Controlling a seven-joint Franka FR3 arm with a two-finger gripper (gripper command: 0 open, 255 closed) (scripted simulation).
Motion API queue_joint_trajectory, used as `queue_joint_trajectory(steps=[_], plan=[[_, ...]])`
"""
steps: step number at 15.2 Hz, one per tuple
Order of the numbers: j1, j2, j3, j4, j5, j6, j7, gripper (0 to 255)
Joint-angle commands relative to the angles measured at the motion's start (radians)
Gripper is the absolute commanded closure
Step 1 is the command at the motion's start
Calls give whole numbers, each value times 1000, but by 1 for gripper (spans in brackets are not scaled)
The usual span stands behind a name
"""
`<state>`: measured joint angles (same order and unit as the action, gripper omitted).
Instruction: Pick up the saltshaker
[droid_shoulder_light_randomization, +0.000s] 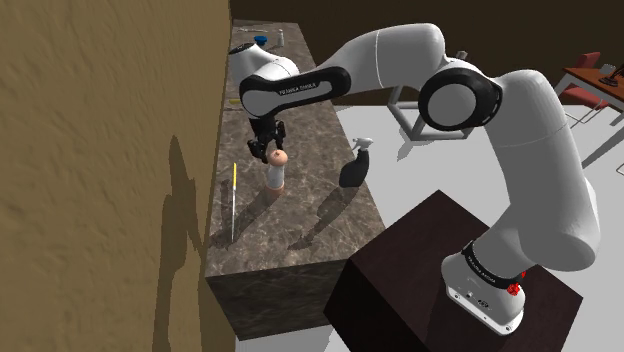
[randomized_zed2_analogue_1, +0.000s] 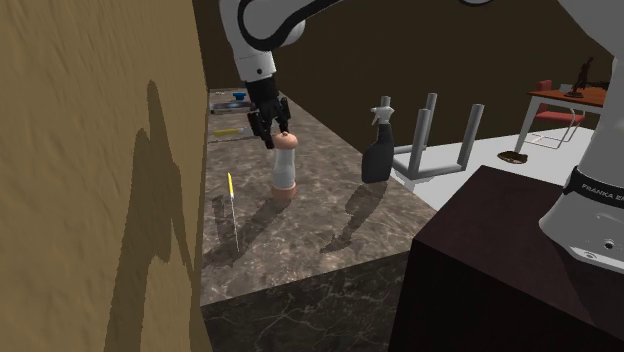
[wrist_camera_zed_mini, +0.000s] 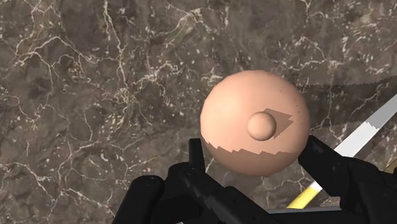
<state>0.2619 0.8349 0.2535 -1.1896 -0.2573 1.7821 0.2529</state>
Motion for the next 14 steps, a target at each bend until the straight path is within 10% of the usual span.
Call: queue_joint_trajectory(steps=[1, 14], plan=[[-1, -14, 2, 3, 3, -16, -2, 255], [4, -58, 9, 79, 14, -134, -16, 255]])
